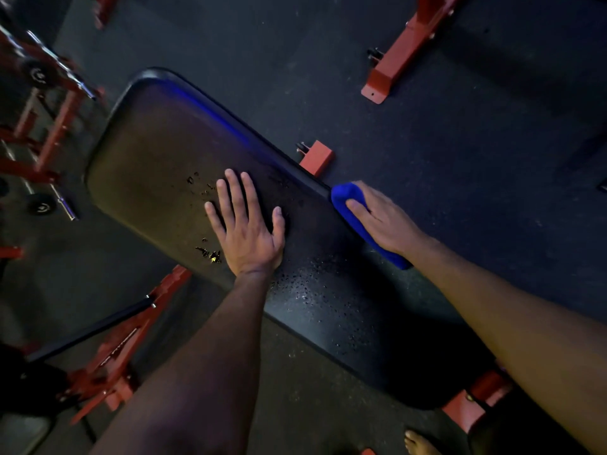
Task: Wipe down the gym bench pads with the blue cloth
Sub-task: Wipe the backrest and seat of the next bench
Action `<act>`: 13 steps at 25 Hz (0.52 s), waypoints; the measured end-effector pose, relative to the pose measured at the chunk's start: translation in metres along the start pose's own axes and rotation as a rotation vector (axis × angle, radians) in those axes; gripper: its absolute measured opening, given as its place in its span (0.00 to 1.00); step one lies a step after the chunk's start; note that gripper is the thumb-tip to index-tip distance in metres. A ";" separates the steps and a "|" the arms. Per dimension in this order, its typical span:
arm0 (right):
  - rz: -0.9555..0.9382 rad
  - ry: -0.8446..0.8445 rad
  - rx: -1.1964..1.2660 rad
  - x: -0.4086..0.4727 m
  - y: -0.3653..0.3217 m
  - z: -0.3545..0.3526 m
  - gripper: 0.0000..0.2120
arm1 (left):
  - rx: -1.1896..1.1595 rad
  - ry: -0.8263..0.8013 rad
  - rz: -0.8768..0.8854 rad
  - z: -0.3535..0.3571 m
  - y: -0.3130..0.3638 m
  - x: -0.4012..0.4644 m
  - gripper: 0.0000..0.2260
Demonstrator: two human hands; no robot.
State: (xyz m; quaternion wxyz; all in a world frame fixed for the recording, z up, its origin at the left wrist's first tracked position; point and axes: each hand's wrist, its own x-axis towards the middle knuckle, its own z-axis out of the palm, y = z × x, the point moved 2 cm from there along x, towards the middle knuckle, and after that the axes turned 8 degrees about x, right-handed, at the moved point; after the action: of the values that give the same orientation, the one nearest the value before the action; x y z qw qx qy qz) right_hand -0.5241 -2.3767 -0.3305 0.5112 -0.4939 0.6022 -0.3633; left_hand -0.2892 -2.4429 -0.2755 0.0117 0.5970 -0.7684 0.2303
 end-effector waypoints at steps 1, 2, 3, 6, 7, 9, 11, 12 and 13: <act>0.043 -0.004 -0.022 -0.021 0.017 -0.006 0.21 | -0.001 -0.004 0.001 -0.001 0.001 0.000 0.33; 0.097 -0.008 -0.039 -0.042 0.037 -0.012 0.22 | -0.006 -0.012 0.001 -0.001 0.001 0.000 0.33; 0.171 -0.017 -0.045 -0.062 0.055 -0.018 0.24 | -0.008 -0.021 0.002 -0.001 0.002 0.001 0.33; 0.297 -0.044 -0.039 -0.085 0.079 -0.024 0.30 | 0.010 -0.018 -0.003 -0.002 0.002 0.001 0.33; 0.279 -0.038 -0.031 -0.079 0.074 -0.023 0.31 | 0.006 -0.015 0.000 -0.003 0.003 0.001 0.33; 0.220 -0.010 -0.022 -0.052 0.047 -0.015 0.28 | 0.009 -0.011 0.007 -0.003 0.004 -0.001 0.34; 0.120 0.019 -0.027 -0.015 0.013 -0.005 0.23 | 0.012 -0.011 0.000 -0.001 0.003 0.000 0.34; 0.072 0.026 -0.024 0.003 -0.002 0.000 0.22 | 0.009 -0.014 -0.003 -0.002 0.002 0.000 0.34; 0.018 0.028 -0.019 0.019 -0.016 0.005 0.22 | 0.009 -0.013 -0.003 -0.002 0.002 -0.001 0.34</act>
State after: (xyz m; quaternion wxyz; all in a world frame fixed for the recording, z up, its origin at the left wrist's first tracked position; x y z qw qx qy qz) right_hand -0.5154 -2.3982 -0.3213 0.5013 -0.4882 0.6173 -0.3595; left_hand -0.2910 -2.4410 -0.2748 0.0042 0.5996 -0.7665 0.2300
